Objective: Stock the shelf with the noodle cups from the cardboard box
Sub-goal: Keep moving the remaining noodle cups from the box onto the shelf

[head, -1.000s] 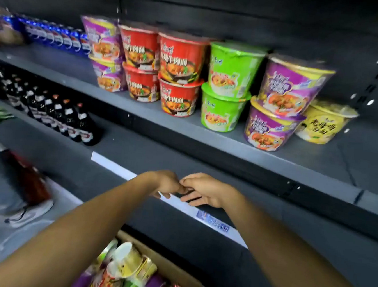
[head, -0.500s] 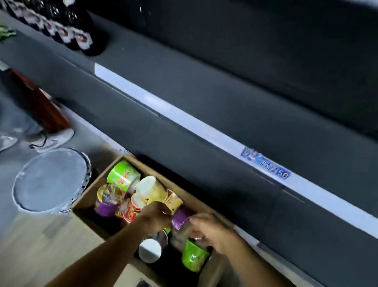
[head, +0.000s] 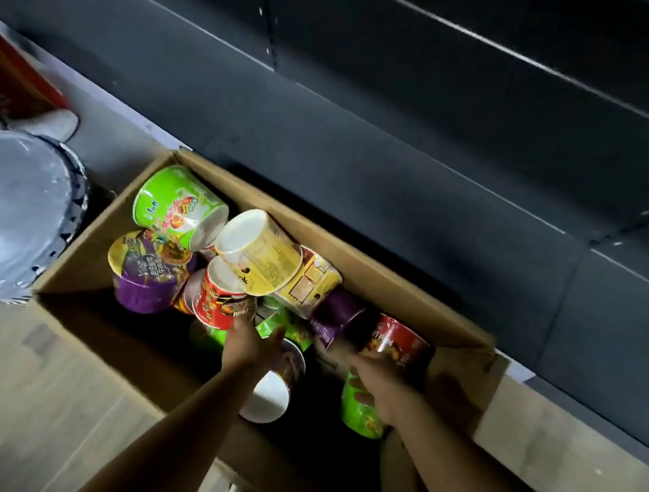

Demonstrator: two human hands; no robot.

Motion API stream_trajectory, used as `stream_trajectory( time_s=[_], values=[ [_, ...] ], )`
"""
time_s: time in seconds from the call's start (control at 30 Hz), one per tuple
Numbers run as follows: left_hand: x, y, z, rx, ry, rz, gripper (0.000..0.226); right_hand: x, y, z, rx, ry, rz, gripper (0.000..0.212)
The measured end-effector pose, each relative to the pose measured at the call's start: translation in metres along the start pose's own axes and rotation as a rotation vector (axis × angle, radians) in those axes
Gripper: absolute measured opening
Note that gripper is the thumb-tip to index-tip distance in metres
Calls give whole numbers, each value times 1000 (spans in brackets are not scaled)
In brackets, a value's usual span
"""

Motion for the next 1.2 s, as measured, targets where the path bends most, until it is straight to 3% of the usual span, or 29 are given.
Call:
stream_trajectory(
  time_s=[0.17,0.3,0.4,0.53,0.7,0.9,1.1,1.2],
  values=[
    [-8,50,-23,-330,-391,4,103,49,47,61,119,104,-149,21],
    [-25,75,-47,-427,-354,-24,88,82,67,109,226,228,-108,14],
    [-33,93,-48,-353,-344,5,74,95,72,136,317,309,-60,25],
    [-31,106,-44,-241,-534,50,82,97,73,145,303,376,-18,31],
    [-31,89,-46,-64,-609,48,51,98,47,127,234,329,-55,30],
    [-50,18,-78,28,-415,17,41,124,-38,80,151,173,-136,17],
    [-73,-52,-112,223,-434,-34,84,163,-152,34,121,177,-239,11],
    [-84,-95,-134,360,-446,-78,79,182,-213,11,107,241,-281,11]
  ],
)
Point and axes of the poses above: each hand's wrist, its own y-axis towards the middle knuckle, its own z-axis out of the palm, x = y × z, the point moved 7 cm from there along y, towards the middle knuckle, and after that the axes turned 11 degrees about y, right-handed, at the moved point
